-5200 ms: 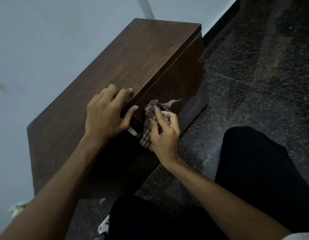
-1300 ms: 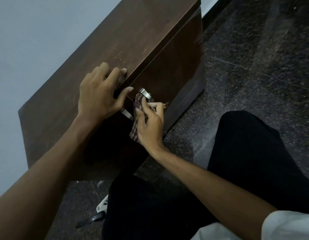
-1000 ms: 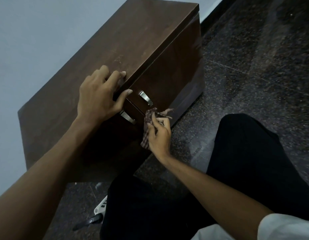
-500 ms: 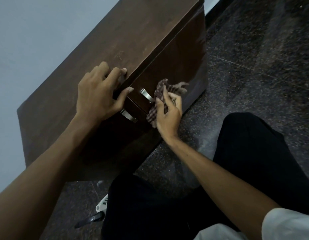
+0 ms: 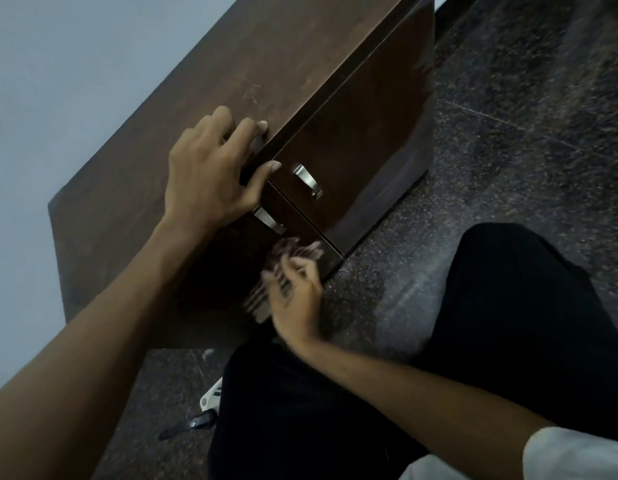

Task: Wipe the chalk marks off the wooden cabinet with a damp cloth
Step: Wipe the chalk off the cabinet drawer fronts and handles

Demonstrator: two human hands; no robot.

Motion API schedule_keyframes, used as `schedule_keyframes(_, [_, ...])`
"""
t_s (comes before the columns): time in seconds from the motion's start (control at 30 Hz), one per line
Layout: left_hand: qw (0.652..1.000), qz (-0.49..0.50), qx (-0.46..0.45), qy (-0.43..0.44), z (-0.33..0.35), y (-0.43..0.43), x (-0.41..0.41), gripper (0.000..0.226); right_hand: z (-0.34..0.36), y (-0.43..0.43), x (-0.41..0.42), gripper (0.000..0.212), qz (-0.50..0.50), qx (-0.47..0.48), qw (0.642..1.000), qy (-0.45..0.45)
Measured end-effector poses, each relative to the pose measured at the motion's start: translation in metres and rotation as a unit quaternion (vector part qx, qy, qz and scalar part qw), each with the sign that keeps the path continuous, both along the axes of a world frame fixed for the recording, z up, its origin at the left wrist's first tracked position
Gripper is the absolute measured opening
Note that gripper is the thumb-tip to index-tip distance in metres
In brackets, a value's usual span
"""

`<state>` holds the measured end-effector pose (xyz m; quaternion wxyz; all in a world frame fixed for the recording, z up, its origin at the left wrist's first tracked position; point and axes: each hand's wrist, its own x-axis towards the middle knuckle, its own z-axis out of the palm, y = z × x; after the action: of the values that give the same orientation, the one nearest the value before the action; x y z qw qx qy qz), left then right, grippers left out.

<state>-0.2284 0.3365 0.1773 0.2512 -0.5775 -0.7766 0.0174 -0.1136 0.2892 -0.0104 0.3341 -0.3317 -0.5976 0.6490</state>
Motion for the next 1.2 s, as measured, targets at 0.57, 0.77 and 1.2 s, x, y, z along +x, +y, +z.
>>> schedule_keyframes(0.57, [1.000,0.001,0.001,0.002,0.000,0.000,-0.001,0.049,-0.029,0.146,-0.024,0.043,-0.212,-0.117,0.968,-0.061])
schedule_keyframes(0.77, [1.000,-0.005,0.005,0.002,0.000,0.000,-0.002,0.048,-0.014,0.117,-0.017,0.047,-0.174,-0.052,0.982,-0.058])
schedule_keyframes(1.2, [1.000,0.000,0.014,-0.002,0.000,0.000,0.000,0.048,0.010,0.066,-0.010,0.036,-0.105,-0.049,0.993,-0.019])
